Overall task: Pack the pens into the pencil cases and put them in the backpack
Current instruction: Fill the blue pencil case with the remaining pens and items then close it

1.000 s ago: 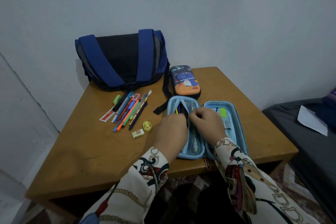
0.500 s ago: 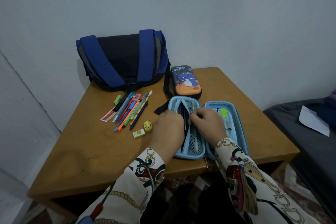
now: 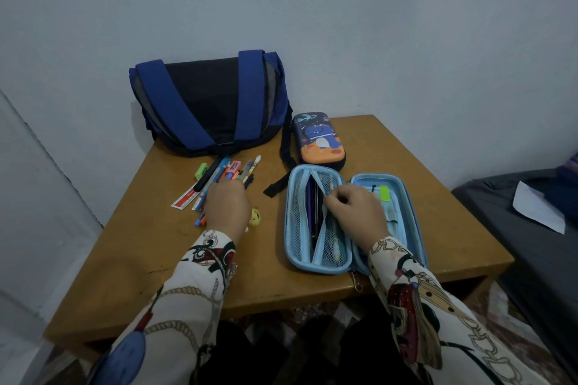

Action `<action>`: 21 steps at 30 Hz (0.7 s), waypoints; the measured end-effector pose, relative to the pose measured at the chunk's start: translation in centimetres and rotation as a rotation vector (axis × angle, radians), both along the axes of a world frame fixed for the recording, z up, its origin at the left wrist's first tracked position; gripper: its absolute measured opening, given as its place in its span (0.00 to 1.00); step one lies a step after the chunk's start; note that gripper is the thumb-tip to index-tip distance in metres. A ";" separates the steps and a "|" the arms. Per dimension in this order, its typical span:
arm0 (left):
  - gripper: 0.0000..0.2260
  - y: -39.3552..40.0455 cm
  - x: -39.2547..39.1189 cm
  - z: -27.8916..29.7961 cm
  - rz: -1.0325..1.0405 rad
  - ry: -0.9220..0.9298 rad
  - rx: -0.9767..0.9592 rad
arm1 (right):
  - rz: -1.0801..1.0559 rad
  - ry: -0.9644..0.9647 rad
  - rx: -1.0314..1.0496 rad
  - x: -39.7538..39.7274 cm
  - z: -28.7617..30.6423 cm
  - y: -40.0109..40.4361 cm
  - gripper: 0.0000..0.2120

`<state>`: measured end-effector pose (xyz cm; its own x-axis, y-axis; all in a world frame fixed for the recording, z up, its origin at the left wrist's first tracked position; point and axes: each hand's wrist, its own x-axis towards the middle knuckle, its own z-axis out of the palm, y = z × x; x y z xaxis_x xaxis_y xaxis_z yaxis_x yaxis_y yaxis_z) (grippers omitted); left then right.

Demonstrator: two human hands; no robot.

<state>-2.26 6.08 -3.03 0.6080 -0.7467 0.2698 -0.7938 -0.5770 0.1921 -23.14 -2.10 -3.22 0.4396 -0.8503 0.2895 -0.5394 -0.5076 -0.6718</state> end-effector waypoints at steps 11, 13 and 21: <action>0.31 -1.2 0.5 0.3 -0.030 -0.031 0.207 | 0.001 -0.038 0.022 0.0 -0.1 0.0 0.15; 0.36 -1.7 0.6 0.5 -0.042 0.025 0.215 | -0.011 -0.074 0.039 0.0 -0.2 0.0 0.15; 0.07 -2.4 -2.4 4.0 -0.133 0.388 -0.284 | -0.119 -0.389 0.246 -2.1 2.0 -1.6 0.12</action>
